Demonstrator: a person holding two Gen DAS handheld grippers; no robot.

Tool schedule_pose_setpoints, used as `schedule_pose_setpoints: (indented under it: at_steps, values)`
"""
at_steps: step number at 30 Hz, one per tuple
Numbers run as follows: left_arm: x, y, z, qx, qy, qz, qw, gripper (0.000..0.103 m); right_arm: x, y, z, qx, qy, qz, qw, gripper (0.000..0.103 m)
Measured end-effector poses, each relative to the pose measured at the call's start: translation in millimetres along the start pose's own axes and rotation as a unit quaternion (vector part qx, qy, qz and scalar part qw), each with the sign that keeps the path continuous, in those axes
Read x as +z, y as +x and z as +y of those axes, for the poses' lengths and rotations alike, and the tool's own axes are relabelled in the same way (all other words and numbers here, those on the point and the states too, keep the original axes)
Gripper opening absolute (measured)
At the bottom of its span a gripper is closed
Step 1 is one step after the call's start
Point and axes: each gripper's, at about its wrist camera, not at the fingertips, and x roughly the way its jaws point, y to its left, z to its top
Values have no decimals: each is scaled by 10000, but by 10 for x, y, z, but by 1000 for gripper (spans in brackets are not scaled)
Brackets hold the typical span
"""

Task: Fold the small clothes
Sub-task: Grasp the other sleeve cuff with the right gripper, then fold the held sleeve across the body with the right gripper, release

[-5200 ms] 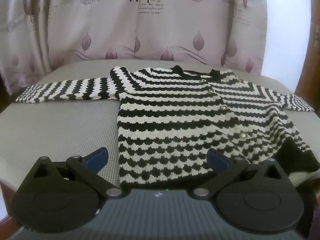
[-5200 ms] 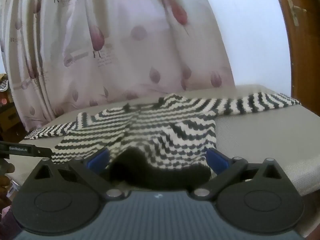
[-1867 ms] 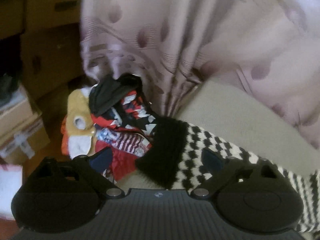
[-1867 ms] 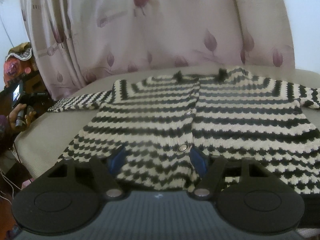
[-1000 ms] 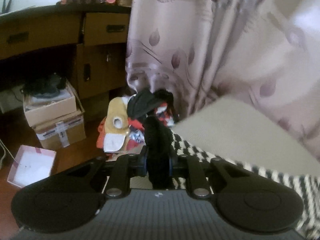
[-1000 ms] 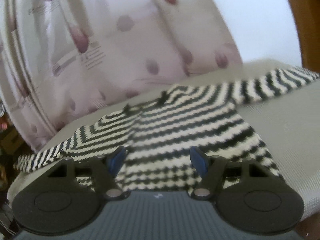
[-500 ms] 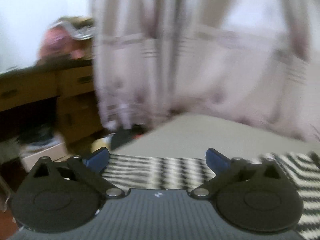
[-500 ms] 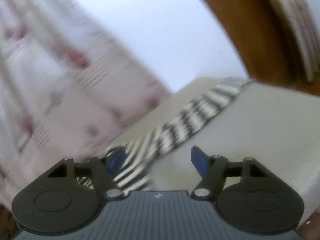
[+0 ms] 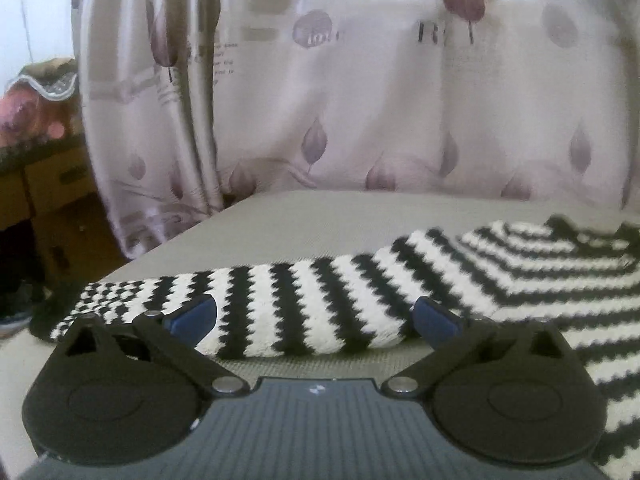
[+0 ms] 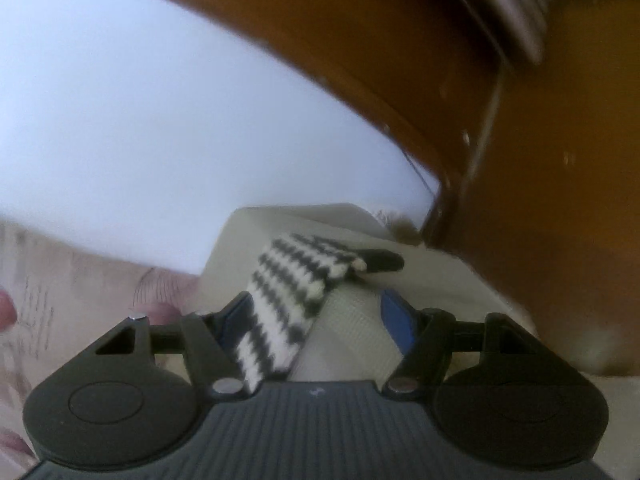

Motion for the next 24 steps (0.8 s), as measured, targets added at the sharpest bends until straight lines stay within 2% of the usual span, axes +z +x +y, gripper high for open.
schedule_pose_setpoints:
  at_steps: [2, 4, 5, 6, 8, 9, 12, 15, 19, 21, 24]
  values:
    - [-6, 34, -25, 69, 45, 133, 9999, 103, 46, 210, -103, 319, 466, 185, 9982, 71]
    - [-5, 69, -37, 198, 93, 270, 9994, 103, 90, 373, -183, 357, 774, 216, 9961, 69]
    - [-5, 75, -60, 253, 128, 319, 9991, 103, 100, 436, -192, 419, 813, 174, 9957, 55]
    - [-8, 92, -72, 285, 175, 376, 9987, 103, 127, 501, -182, 447, 718, 148, 9963, 34]
    - [-6, 114, -112, 376, 302, 459, 9978, 103, 110, 538, -152, 325, 503, 24, 9982, 15]
    - [-8, 128, -136, 435, 388, 495, 9971, 103, 105, 519, -155, 444, 512, -144, 9976, 7]
    - [-19, 127, -205, 540, 617, 501, 9954, 103, 84, 348, -169, 676, 439, -762, 9938, 7]
    - [-28, 109, -256, 582, 780, 452, 9942, 103, -25, 111, -148, 966, 491, -955, 9895, 7]
    - [-28, 114, -250, 567, 780, 463, 9943, 103, -381, -441, -206, 1230, 561, -1269, 9827, 7]
    - [-18, 118, -226, 533, 719, 477, 9948, 103, -548, -647, -294, 1148, 630, -1325, 9825, 7]
    - [-14, 121, -209, 474, 666, 491, 9954, 103, -660, -747, -477, 737, 837, -1250, 9859, 6]
